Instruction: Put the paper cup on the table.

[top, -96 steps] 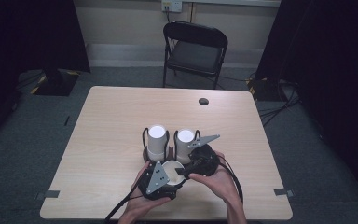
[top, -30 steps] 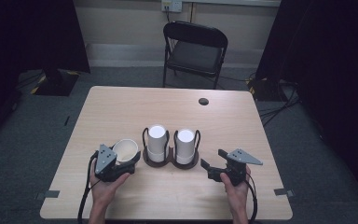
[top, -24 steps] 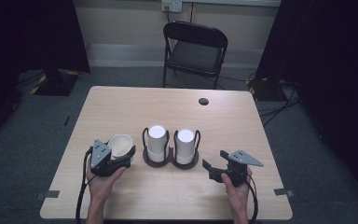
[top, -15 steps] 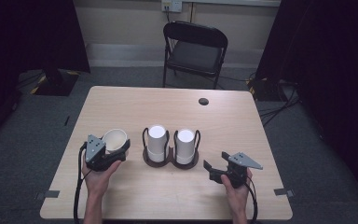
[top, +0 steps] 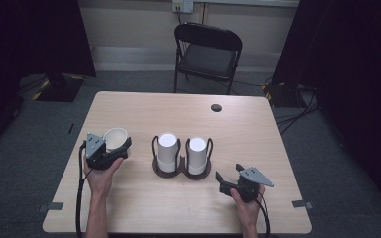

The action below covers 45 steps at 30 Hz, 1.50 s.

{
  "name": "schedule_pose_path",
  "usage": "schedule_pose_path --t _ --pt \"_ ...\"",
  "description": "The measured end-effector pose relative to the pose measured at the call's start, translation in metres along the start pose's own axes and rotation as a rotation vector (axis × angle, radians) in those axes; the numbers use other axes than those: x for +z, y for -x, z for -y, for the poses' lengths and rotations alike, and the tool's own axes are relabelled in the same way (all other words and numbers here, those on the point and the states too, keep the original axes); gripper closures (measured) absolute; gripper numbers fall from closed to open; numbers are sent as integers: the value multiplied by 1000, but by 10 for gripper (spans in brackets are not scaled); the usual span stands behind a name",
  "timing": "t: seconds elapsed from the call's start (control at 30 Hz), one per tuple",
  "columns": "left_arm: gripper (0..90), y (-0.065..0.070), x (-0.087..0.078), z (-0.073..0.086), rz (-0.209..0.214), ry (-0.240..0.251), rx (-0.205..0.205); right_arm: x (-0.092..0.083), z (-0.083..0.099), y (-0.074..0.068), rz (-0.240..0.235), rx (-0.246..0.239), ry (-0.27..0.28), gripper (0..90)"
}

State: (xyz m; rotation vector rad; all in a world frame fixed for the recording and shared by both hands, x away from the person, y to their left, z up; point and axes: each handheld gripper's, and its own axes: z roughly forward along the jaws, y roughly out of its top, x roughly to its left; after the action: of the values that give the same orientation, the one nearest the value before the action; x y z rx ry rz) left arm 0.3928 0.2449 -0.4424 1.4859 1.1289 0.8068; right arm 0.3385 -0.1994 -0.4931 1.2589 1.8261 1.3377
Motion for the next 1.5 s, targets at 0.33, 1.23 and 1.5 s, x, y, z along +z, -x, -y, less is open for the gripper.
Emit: schedule_pose_path --t 0.33,1.23,1.5 --pt "228 -12 30 15 13 -66 -5 0 1 0 17 18 6 146" --pt "155 -3 51 41 46 -194 52 -2 2 0 -7 18 1 146" --pt "155 4 47 41 2 -218 91 -2 2 0 -4 32 4 146"
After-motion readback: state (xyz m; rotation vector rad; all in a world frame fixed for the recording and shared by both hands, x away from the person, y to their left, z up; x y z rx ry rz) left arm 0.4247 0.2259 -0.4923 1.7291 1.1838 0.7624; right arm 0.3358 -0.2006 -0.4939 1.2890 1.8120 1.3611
